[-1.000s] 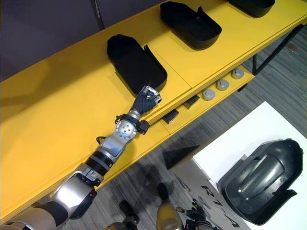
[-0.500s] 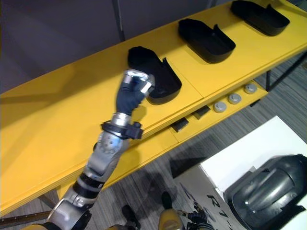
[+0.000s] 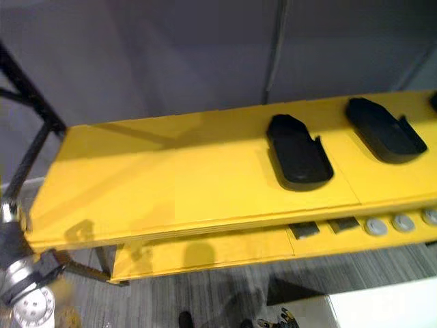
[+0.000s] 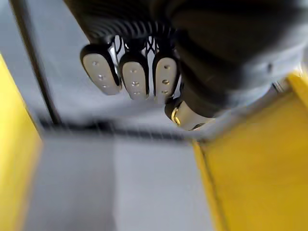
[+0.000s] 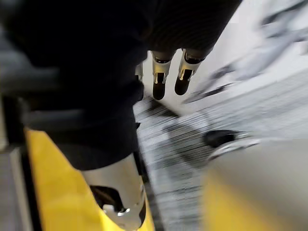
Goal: Walk over and take plastic housings, then place them on the shelf
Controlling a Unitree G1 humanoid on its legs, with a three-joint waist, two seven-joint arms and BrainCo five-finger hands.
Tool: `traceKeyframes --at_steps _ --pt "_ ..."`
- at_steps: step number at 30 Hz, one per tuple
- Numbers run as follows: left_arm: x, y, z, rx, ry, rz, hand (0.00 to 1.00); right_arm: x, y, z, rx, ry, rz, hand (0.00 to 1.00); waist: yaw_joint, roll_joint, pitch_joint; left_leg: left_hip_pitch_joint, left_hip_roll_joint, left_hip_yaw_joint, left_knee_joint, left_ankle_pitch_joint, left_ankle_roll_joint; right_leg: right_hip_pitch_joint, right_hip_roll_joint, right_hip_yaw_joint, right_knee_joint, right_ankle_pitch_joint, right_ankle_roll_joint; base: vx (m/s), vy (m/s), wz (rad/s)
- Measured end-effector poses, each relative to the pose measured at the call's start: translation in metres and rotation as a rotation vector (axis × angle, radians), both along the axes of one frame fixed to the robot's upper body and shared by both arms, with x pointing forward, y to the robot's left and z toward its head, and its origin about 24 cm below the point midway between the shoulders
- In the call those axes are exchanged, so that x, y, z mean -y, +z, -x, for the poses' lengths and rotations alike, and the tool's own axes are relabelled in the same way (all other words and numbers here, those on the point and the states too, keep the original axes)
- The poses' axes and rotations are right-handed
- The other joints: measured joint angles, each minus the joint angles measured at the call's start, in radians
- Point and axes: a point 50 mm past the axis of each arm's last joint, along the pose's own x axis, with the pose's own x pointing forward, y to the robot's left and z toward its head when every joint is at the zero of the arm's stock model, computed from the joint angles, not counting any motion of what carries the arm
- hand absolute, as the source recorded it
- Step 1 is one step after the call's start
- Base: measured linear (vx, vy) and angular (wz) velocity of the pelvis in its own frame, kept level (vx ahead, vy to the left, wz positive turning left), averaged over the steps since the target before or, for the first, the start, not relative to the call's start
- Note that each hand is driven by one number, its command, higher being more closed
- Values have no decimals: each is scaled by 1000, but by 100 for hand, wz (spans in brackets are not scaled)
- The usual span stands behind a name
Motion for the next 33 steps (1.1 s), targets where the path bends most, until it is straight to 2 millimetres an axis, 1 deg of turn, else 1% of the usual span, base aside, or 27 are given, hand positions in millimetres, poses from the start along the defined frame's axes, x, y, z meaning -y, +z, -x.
traceKeyframes --at_steps 1,2,3,5,6,7,8,9,10,11,13,14,15,17,18,21,22,24,25,27,30,33 --pt "-5 -21 6 -105 24 40 100 -8 2 -6 22 31 -11 0 10 -3 -11 -2 -1 -8 0 0 1 0 -1 -13 1 -2 0 -62 2 28" --pt "-6 -32 9 -157 34 67 100 -14 3 -10 36 43 -22 0 12 -6 -15 -1 0 -8 0 -4 6 0 -2 -17 3 -4 1 -56 2 17" --pt "-9 -49 16 -241 51 107 100 -22 4 -15 57 61 -40 0 15 -8 -20 1 0 -6 0 -5 7 0 -3 -17 7 -7 2 -53 3 4" --pt "-9 -94 31 -462 50 214 100 -42 8 -23 95 99 -82 0 21 -16 -34 0 1 1 0 -5 8 -1 -5 -16 12 -12 3 -37 3 -2" --pt "-8 -105 35 -512 47 236 100 -46 8 -24 99 114 -84 0 22 -20 -37 1 2 11 0 -6 8 -3 -5 -15 12 -13 3 -31 7 -7" --pt "-7 -127 42 -607 43 290 100 -51 9 -26 104 141 -89 0 25 -17 -45 2 5 28 0 -7 10 -6 -6 -11 12 -13 3 -20 8 -12" --pt "-3 -148 51 -700 39 350 100 -53 10 -27 110 143 -93 0 30 -23 -52 1 5 37 0 -8 10 -11 -6 -7 12 -14 4 -4 10 -12" --pt "0 -157 55 -747 32 378 100 -54 10 -26 108 141 -96 0 30 -25 -53 3 5 39 0 -8 11 -8 -6 -6 12 -14 4 16 4 -10" --pt "6 -176 64 -838 10 433 0 -56 9 -24 100 137 -104 0 30 -34 -58 3 6 42 0 -11 10 -3 -6 -4 12 -14 4 33 1 -7" --pt "12 -194 73 -925 -11 490 0 -59 8 -22 95 133 -112 0 30 -40 -62 3 7 46 0 -14 8 -3 -6 -1 13 -15 3 25 -2 -8" --pt "21 -212 83 -1029 -48 543 0 -61 8 -20 92 127 -118 0 31 -48 -67 5 8 56 0 -18 3 -5 -5 9 13 -17 2 20 1 -14" --pt "27 -218 84 -1065 -79 555 0 -60 9 -19 97 123 -118 0 31 -47 -67 7 8 62 0 -22 2 -5 -5 13 13 -20 3 21 4 -15" --pt "29 -220 83 -1074 -98 556 0 -60 9 -18 96 120 -118 0 31 -48 -68 8 8 65 0 -23 2 -5 -5 15 13 -21 3 23 5 -11" --pt "34 -224 74 -1083 -156 554 0 -58 8 -16 92 110 -114 0 30 -48 -68 9 8 71 0 -25 -3 -7 -5 20 13 -24 3 22 4 -9" --pt "38 -226 61 -1096 -209 520 0 -55 8 -16 90 97 -109 0 29 -47 -68 10 9 76 0 -28 -6 -9 -5 25 14 -27 4 22 1 -9" --pt "42 -226 47 -1112 -282 460 0 -54 6 -14 76 94 -105 0 30 -46 -68 23 13 96 0 -35 -14 -8 0 47 14 -29 4 35 -3 -19" --pt "44 -226 41 -1122 -319 432 0 -53 6 -15 72 89 -104 0 25 -46 -69 26 14 101 1 -34 -14 -8 1 52 13 -32 3 42 -10 -21" --pt "47 -226 35 -1138 -354 396 0 -50 5 -16 68 76 -100 0 15 -47 -68 33 16 105 1 -36 -16 -7 3 56 12 -35 4 44 -19 -11" --pt "49 -227 35 -1153 -373 383 0 -47 3 -17 58 65 -94 0 4 -45 -67 38 18 111 2 -38 -19 -5 6 65 10 -36 3 46 -25 -15" --pt "54 -229 31 -1175 -419 352 0 -44 2 -16 45 61 -85 0 6 -43 -66 40 22 123 4 -39 -21 -5 11 72 4 -36 3 26 -28 -16" --pt "59 -230 31 -1205 -474 312 0 -39 0 -14 29 44 -71 0 5 -40 -64 49 28 135 4 -42 -25 -4 19 88 -5 -36 2 2 -27 -14" --pt "64 -232 31 -1216 -503 301 0 -32 0 -13 21 19 -45 0 4 -28 -57 63 36 156 4 -48 -34 -2 28 107 -6 -36 2 -26 -35 -22"
